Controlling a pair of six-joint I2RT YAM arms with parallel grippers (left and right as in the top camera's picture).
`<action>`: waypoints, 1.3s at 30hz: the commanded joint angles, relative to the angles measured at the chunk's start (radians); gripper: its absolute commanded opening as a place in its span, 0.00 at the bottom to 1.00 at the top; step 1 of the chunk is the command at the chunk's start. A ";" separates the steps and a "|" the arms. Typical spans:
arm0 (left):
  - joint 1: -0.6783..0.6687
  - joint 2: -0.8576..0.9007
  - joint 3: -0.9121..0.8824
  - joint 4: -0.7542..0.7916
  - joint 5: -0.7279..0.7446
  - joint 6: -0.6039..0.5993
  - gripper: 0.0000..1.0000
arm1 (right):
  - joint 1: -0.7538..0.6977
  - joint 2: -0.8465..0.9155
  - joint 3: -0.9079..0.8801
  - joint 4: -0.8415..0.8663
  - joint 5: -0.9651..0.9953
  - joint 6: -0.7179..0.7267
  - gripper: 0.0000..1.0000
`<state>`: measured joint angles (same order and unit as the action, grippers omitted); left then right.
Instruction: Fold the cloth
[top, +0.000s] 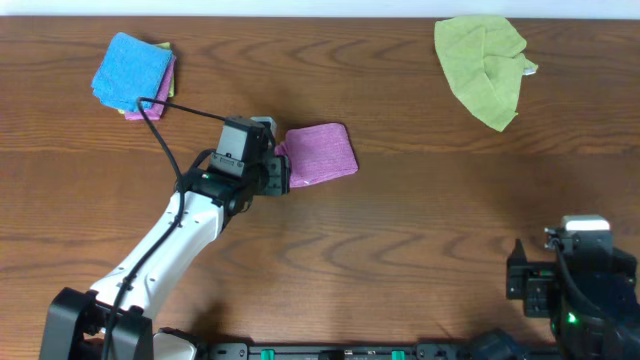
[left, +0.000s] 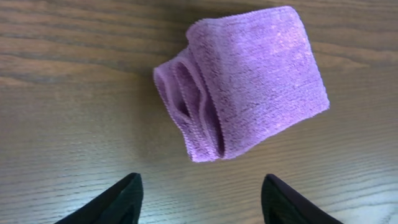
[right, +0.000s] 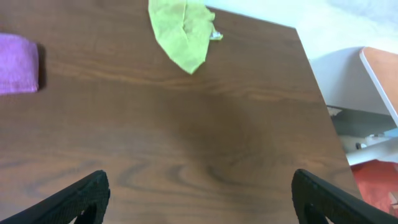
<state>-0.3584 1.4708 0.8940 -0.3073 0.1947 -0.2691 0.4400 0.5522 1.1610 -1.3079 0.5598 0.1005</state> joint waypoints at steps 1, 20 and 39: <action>-0.005 0.007 -0.004 0.002 -0.011 -0.024 0.67 | -0.008 -0.009 -0.003 0.008 0.034 0.027 0.95; -0.005 0.007 -0.004 -0.002 0.010 -0.024 0.66 | -0.305 0.354 0.056 0.213 -0.510 -0.200 0.91; 0.017 0.041 -0.013 0.047 0.078 -0.060 0.75 | -0.500 0.267 -0.105 0.283 -0.515 -0.131 0.99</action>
<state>-0.3580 1.4841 0.8932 -0.2806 0.2367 -0.2981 -0.0521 0.8207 1.0523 -1.0203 0.0338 -0.0517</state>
